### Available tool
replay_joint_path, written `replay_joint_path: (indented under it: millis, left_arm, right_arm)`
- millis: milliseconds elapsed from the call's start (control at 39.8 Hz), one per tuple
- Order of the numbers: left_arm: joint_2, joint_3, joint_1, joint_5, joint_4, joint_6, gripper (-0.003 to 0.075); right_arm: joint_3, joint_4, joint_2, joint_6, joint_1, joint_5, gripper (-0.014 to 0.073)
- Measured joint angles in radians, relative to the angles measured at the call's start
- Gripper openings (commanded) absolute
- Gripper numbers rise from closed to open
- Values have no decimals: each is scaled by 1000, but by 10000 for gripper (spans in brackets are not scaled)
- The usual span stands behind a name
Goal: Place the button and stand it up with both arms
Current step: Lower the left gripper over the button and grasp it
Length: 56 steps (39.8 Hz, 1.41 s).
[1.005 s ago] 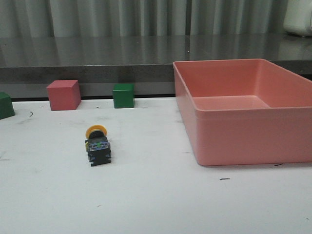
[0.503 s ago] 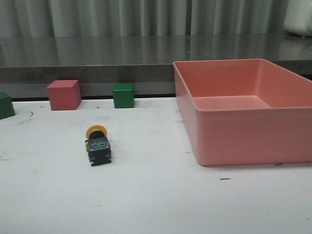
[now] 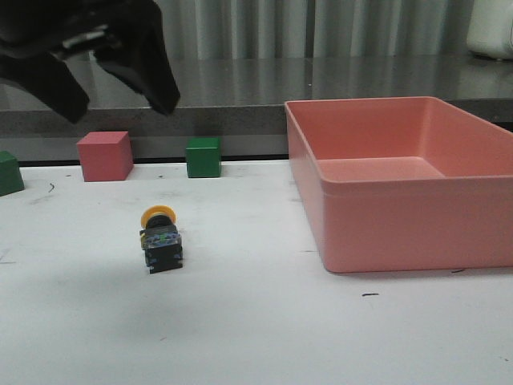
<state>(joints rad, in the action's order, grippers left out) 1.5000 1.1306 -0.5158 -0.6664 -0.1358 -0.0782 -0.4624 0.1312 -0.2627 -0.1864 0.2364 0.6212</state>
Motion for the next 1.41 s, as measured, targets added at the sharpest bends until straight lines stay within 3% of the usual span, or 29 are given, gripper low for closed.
replay_joint_path:
  millis: [226, 427, 880, 1231, 1307, 1407]
  left_arm:
    - [270, 236, 0, -251, 12, -108, 671]
    - [431, 380, 0, -365, 113, -196, 671]
    - [569, 412, 71, -302, 29, -251, 671]
    - [609, 416, 71, -278, 6, -251, 667]
    - [609, 416, 71, -278, 6, -251, 624]
    - [609, 416, 71, -283, 6, -251, 497]
  right_arm:
    - [0, 0, 0, 0, -2, 0, -62]
    - [0, 0, 0, 2, -2, 0, -62]
    - [0, 0, 0, 2, -2, -1, -62]
    - [0, 0, 0, 2, -2, -1, -62]
    - [0, 0, 0, 2, -2, -1, -62]
    - [0, 0, 0, 2, -2, -1, -62]
